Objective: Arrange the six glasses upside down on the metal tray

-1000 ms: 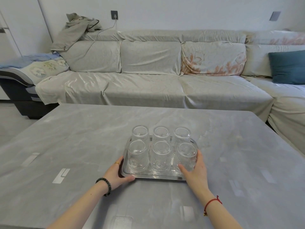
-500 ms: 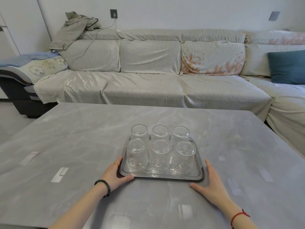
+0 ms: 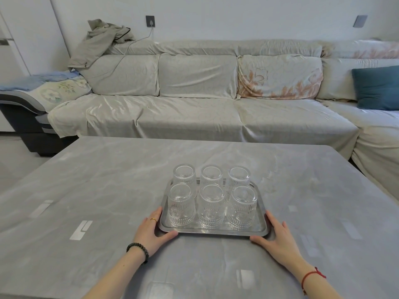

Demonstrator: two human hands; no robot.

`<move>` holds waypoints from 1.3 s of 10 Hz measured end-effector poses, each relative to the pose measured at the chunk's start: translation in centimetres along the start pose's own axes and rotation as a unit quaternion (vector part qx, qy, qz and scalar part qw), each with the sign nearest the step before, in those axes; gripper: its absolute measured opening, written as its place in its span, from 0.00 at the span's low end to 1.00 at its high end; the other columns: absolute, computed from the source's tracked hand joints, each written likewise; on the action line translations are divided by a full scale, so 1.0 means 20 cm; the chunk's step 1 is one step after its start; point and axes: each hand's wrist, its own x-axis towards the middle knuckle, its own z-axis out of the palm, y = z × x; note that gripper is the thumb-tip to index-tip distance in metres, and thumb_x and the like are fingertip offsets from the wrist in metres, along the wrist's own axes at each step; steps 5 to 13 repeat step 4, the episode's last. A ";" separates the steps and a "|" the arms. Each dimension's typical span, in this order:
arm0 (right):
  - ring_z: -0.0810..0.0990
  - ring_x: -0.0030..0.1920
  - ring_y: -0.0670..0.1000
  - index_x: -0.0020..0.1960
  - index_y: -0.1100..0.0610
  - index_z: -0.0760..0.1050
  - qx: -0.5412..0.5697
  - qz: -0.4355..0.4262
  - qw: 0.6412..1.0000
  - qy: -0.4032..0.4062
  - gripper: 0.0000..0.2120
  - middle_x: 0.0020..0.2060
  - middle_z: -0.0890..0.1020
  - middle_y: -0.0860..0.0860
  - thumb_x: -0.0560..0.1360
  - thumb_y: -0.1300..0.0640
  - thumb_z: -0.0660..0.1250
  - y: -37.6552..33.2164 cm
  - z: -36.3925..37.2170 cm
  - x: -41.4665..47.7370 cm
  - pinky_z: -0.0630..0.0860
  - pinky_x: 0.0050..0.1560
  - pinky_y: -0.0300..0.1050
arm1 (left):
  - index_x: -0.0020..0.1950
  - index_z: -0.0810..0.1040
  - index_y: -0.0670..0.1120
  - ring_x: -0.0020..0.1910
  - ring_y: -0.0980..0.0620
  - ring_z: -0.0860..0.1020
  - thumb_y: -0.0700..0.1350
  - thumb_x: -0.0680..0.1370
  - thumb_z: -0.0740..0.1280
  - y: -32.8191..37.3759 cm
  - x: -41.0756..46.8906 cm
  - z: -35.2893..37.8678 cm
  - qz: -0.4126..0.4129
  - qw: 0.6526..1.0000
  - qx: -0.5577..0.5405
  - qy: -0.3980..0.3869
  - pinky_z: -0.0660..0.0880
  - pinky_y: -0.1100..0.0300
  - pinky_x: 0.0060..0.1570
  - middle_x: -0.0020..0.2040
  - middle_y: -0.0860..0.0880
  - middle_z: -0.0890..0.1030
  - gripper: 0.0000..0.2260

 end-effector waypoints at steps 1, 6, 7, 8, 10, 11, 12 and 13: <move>0.47 0.75 0.59 0.73 0.50 0.53 -0.001 0.002 1.000 -0.009 0.49 0.73 0.63 0.48 0.60 0.37 0.71 -0.01 0.00 -0.01 0.49 0.75 0.54 | 0.71 0.58 0.48 0.67 0.50 0.66 0.58 0.65 0.71 0.00 0.00 0.01 -0.007 1.000 -0.002 0.005 0.61 0.51 0.70 0.69 0.51 0.69 0.40; 0.57 0.73 0.54 0.73 0.55 0.49 -0.002 -0.030 0.999 -0.030 0.43 0.72 0.63 0.52 0.68 0.47 0.71 -0.06 -0.04 -0.03 0.48 0.74 0.49 | 0.73 0.51 0.46 0.71 0.50 0.62 0.58 0.69 0.68 0.02 -0.01 0.00 -0.007 0.998 0.061 -0.014 0.55 0.55 0.73 0.73 0.49 0.63 0.40; 0.57 0.73 0.54 0.73 0.55 0.49 -0.002 -0.030 0.999 -0.030 0.43 0.72 0.63 0.52 0.68 0.47 0.71 -0.06 -0.04 -0.03 0.48 0.74 0.49 | 0.73 0.51 0.46 0.71 0.50 0.62 0.58 0.69 0.68 0.02 -0.01 0.00 -0.007 0.998 0.061 -0.014 0.55 0.55 0.73 0.73 0.49 0.63 0.40; 0.57 0.73 0.54 0.73 0.55 0.49 -0.002 -0.030 0.999 -0.030 0.43 0.72 0.63 0.52 0.68 0.47 0.71 -0.06 -0.04 -0.03 0.48 0.74 0.49 | 0.73 0.51 0.46 0.71 0.50 0.62 0.58 0.69 0.68 0.02 -0.01 0.00 -0.007 0.998 0.061 -0.014 0.55 0.55 0.73 0.73 0.49 0.63 0.40; 0.57 0.73 0.54 0.73 0.55 0.49 -0.002 -0.030 0.999 -0.030 0.43 0.72 0.63 0.52 0.68 0.47 0.71 -0.06 -0.04 -0.03 0.48 0.74 0.49 | 0.73 0.51 0.46 0.71 0.50 0.62 0.58 0.69 0.68 0.02 -0.01 0.00 -0.007 0.998 0.061 -0.014 0.55 0.55 0.73 0.73 0.49 0.63 0.40; 0.57 0.73 0.54 0.73 0.55 0.49 -0.002 -0.030 0.999 -0.030 0.43 0.72 0.63 0.52 0.68 0.47 0.71 -0.06 -0.04 -0.03 0.48 0.74 0.49 | 0.73 0.51 0.46 0.71 0.50 0.62 0.58 0.69 0.68 0.02 -0.01 0.00 -0.007 0.998 0.061 -0.014 0.55 0.55 0.73 0.73 0.49 0.63 0.40; 0.57 0.73 0.54 0.73 0.55 0.49 -0.002 -0.030 0.999 -0.030 0.43 0.72 0.63 0.52 0.68 0.47 0.71 -0.06 -0.04 -0.03 0.48 0.74 0.49 | 0.73 0.51 0.46 0.71 0.50 0.62 0.58 0.69 0.68 0.02 -0.01 0.00 -0.007 0.998 0.061 -0.014 0.55 0.55 0.73 0.73 0.49 0.63 0.40; 0.57 0.73 0.54 0.73 0.55 0.49 -0.002 -0.030 0.999 -0.030 0.43 0.72 0.63 0.52 0.68 0.47 0.71 -0.06 -0.04 -0.03 0.48 0.74 0.49 | 0.73 0.51 0.46 0.71 0.50 0.62 0.58 0.69 0.68 0.02 -0.01 0.00 -0.007 0.998 0.061 -0.014 0.55 0.55 0.73 0.73 0.49 0.63 0.40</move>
